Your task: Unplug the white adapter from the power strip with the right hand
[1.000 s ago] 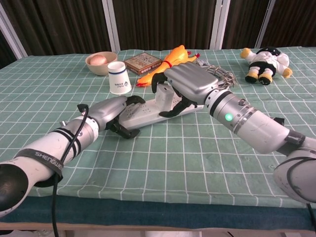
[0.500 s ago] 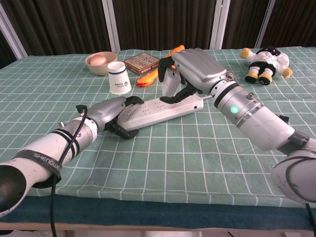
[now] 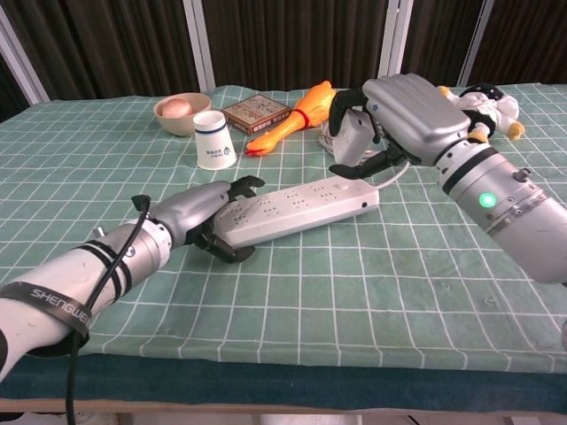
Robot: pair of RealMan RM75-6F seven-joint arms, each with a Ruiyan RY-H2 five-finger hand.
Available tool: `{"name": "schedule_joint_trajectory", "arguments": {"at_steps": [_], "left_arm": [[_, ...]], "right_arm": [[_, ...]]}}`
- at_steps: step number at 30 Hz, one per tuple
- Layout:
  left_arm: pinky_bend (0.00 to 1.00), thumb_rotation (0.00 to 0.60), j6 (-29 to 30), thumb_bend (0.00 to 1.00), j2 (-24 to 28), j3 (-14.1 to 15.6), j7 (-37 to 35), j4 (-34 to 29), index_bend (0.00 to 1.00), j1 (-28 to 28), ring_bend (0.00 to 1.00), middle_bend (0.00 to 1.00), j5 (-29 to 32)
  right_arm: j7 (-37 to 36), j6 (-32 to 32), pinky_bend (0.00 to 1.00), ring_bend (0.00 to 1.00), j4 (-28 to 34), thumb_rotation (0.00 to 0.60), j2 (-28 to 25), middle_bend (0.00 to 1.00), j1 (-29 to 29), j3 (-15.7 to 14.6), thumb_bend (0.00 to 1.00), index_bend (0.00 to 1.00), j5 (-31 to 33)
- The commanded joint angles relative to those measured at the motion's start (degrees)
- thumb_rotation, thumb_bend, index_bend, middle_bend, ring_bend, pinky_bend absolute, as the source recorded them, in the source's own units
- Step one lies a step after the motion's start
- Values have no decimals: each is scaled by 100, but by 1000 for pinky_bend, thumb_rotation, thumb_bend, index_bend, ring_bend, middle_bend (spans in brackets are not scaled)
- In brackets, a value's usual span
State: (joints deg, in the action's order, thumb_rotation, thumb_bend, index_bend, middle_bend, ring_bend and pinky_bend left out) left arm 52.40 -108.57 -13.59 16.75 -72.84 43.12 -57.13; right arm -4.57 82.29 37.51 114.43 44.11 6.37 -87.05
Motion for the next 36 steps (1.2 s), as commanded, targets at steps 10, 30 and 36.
{"name": "schedule_joint_trajectory", "arguments": {"at_steps": [10, 30, 36], "left_arm": [[87, 600, -519, 337, 459, -12, -456, -694, 0, 15, 0, 0, 220], [82, 600, 1374, 342, 1550, 507, -125, -1531, 0, -748, 0, 0, -1285], [79, 600, 1987, 368, 1913, 759, -136, -1429, 41, -1204, 0, 0, -1614]], "right_arm": [[978, -38, 780, 729, 1623, 600, -1107, 696, -591, -203, 725, 873, -151], [2051, -421, 780, 731, 2739, 600, -2234, 701, -937, -522, 725, 878, -391], [2417, -948, 780, 731, 3124, 600, -2663, 702, -884, -598, 725, 879, -340]]}}
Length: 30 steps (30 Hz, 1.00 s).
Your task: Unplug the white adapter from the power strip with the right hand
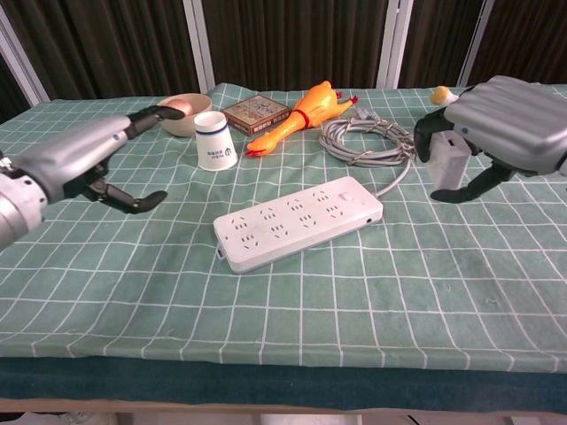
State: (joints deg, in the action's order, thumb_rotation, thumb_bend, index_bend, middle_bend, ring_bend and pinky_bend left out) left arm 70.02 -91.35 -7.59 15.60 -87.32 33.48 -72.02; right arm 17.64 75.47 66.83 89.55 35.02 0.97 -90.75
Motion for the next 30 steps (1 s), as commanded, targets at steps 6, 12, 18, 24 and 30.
{"name": "schedule_joint_trajectory", "arguments": {"at_steps": [6, 12, 18, 24, 30], "left_arm": [[81, 600, 533, 380, 324, 432, -84, 111, 93, -655, 0, 15, -241], [82, 600, 639, 382, 333, 481, -108, 139, 135, -869, 0, 41, -261], [82, 600, 625, 382, 405, 493, -85, 105, 146, -926, 0, 50, -398], [83, 600, 654, 382, 563, 493, -174, -61, 145, -1008, 0, 62, -530], [84, 600, 655, 383, 626, 486, -145, -114, 145, -1041, 1, 75, -658]], "right_arm": [[752, -782, 780, 732, 273, 600, -292, 704, 122, -174, 725, 883, 13], [1306, -1017, 780, 733, 307, 600, -396, 708, 178, -311, 724, 886, -178], [2364, -983, 742, 706, 290, 600, -442, 708, 49, -374, 721, 897, -272], [2972, -1371, 728, 690, 706, 600, -714, 708, -82, -448, 717, 899, 23], [3278, -1611, 719, 677, 940, 600, -868, 708, -193, -421, 697, 886, 373]]}}
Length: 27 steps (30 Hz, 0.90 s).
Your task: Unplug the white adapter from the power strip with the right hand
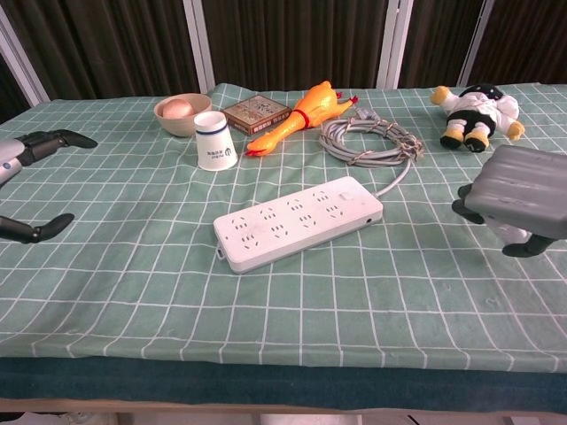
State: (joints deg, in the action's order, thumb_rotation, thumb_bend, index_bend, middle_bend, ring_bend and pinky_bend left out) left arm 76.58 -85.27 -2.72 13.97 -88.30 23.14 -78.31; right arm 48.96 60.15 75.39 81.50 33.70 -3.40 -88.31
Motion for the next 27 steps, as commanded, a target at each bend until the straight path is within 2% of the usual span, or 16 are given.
{"name": "schedule_joint_trajectory", "arguments": {"at_steps": [1, 4, 6, 9, 12, 15, 17, 20, 25, 27], "left_arm": [[84, 600, 0, 383, 28, -3, 26, -23, 146, -14, 1, 76, -49], [84, 600, -13, 383, 26, -21, 43, -29, 146, -33, 1, 78, -53], [84, 600, -52, 383, 26, -34, 42, -29, 148, -40, 1, 79, -24], [84, 600, -117, 383, 18, -55, 41, -17, 148, -49, 1, 79, 26], [84, 600, -143, 382, 9, -77, 45, -13, 148, -56, 1, 78, 35], [84, 600, -149, 381, 8, -89, 37, -15, 148, -65, 1, 78, 8], [84, 600, -146, 382, 13, -100, 42, -28, 148, -73, 1, 79, -4], [84, 600, -134, 382, 16, -107, 56, -36, 148, -85, 1, 78, -37], [84, 600, -98, 381, 107, -97, 54, -125, 147, -104, 1, 75, -163], [84, 600, -100, 380, 178, -106, 35, -165, 143, -93, 1, 74, -216]], "right_arm": [[257, -110, 708, 660, 141, 600, -83, 708, -90, 42, 681, 865, 237], [567, -219, 627, 541, 400, 600, -152, 632, -154, 126, 611, 722, 594], [679, -281, 562, 412, 563, 600, -203, 502, -169, 161, 549, 586, 768], [842, -382, 538, 231, 806, 600, -286, 342, -183, 193, 465, 413, 1040], [959, -472, 538, 112, 1017, 600, -365, 218, -175, 208, 376, 256, 1273], [1007, -511, 515, 45, 1179, 600, -426, 138, -163, 221, 324, 144, 1444], [914, -504, 449, 7, 1274, 600, -472, 81, -156, 236, 288, 62, 1481], [346, -387, 307, 0, 1430, 600, -567, 42, -179, 299, 252, 4, 1310], [-1196, 432, 213, 0, 1405, 600, -676, 39, -436, 373, 219, 0, 493], [-1573, 643, 179, 0, 1409, 600, -754, 40, -537, 363, 219, 0, 354]]}}
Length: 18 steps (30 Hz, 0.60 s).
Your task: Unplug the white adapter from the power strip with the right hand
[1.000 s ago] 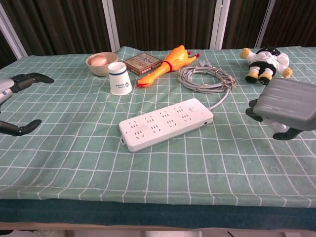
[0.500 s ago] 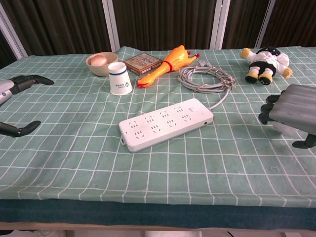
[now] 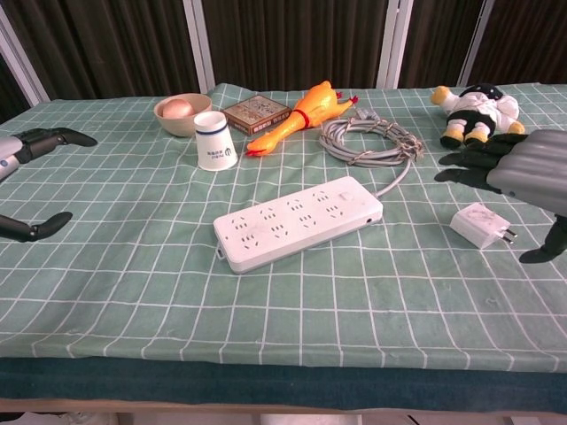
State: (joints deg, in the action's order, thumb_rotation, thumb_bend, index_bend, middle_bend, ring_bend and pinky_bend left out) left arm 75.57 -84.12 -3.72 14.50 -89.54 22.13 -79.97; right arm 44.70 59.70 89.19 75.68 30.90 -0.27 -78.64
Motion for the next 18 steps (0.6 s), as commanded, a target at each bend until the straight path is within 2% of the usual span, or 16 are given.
{"name": "schedule_joint_trajectory", "arguments": {"at_steps": [1, 5, 10, 18], "left_arm": [[84, 600, -20, 380, 128, -16, -43, -73, 141, 22, 1, 74, -75], [86, 600, -88, 378, 400, -66, -180, -263, 137, 49, 1, 75, -103], [89, 600, 17, 375, 724, -103, -331, -479, 131, -11, 2, 76, -195], [91, 600, 87, 374, 1196, -62, -589, -692, 128, -167, 2, 77, -222]], "right_arm": [[-1329, 771, 169, 0, 69, 600, -238, 40, -312, 50, 219, 0, -638], [-1918, 965, 102, 0, 264, 600, -519, 40, -461, 89, 219, 0, -642], [-2585, 1313, 98, 0, 628, 600, -961, 40, -771, 152, 220, 0, -507], [-2959, 1839, 99, 0, 889, 600, -1409, 40, -1355, 131, 220, 0, -215]]}}
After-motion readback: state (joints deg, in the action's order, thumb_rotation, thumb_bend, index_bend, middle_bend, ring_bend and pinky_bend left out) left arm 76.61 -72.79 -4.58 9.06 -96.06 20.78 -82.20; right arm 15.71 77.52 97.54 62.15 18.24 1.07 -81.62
